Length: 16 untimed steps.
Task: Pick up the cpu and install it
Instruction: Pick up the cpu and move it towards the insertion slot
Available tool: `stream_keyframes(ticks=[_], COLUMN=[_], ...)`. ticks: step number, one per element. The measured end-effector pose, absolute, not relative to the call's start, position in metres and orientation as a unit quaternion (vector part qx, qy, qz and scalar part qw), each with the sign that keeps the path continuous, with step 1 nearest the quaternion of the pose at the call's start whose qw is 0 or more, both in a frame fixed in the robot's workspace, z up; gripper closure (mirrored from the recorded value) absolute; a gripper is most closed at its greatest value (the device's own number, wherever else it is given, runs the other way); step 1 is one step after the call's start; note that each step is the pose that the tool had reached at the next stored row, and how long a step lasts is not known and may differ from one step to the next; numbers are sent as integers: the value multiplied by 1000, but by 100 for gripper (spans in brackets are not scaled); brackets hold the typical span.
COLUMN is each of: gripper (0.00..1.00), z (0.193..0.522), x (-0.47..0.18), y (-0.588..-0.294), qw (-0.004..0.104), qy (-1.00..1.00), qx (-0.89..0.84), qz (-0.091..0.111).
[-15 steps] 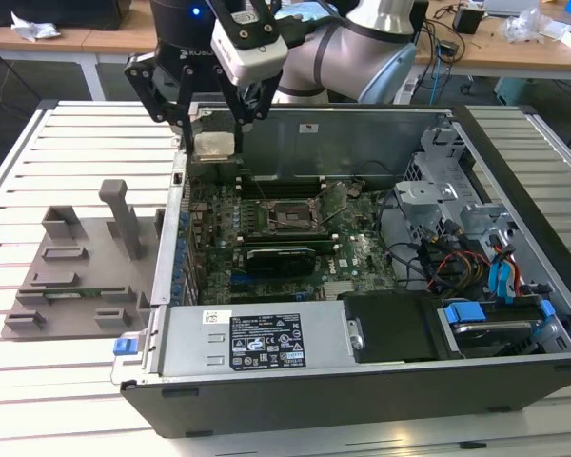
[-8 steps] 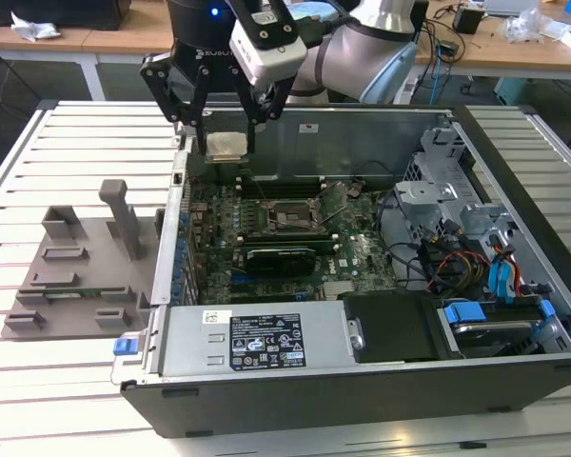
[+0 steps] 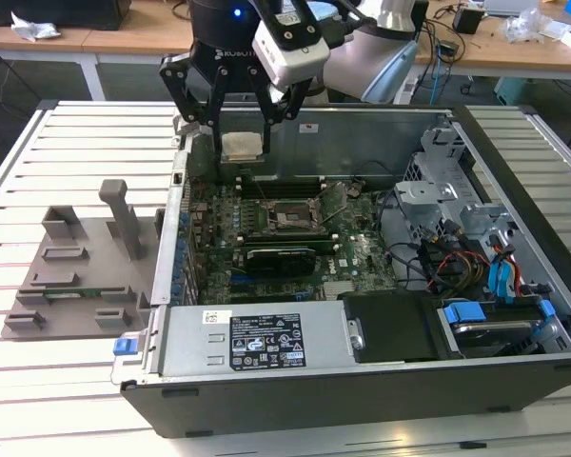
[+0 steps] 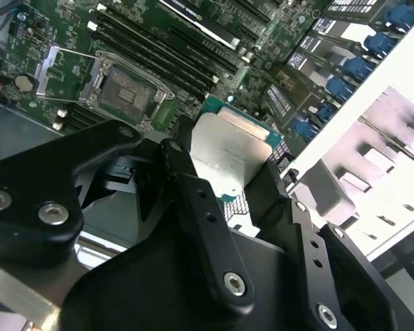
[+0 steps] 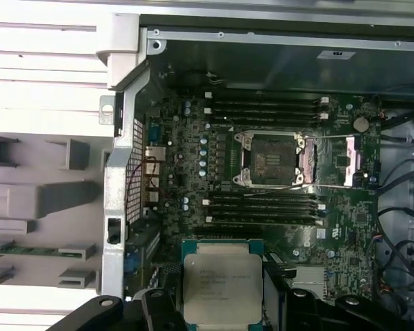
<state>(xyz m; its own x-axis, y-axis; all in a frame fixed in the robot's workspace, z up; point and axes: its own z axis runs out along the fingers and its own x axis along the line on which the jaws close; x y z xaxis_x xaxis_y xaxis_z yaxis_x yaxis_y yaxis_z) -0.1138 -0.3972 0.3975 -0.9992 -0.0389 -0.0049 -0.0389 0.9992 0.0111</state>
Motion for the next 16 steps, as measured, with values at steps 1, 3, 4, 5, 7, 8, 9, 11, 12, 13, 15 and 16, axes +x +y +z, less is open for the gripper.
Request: stream_keyframes(ticks=[1, 3, 4, 5, 7, 8, 9, 11, 12, 13, 15, 16], gripper=[45, 45, 45, 45, 45, 45, 45, 45, 45, 45, 45, 45], z=[397, 397, 398, 397, 397, 397, 397, 397, 397, 397, 396, 395], x=[-113, -110, -108, -107, -103, -101, -99, -96, -94, -93, -90, -88], y=[-397, -397, -397, -397, -397, -397, -397, -397, -397, -397, -396, -396], qw=[2, 2, 2, 2, 2, 2, 2, 2, 2, 2, 2, 2], qy=[1000, 1000, 1000, 1000, 1000, 1000, 1000, 1000, 1000, 1000, 1000, 1000], qx=[-19, -19, -19, -19, -19, -20, -19, -19, -19, -19, -19, -19], qz=[6, 6, 6, 6, 6, 6, 6, 6, 6, 6, 6, 6])
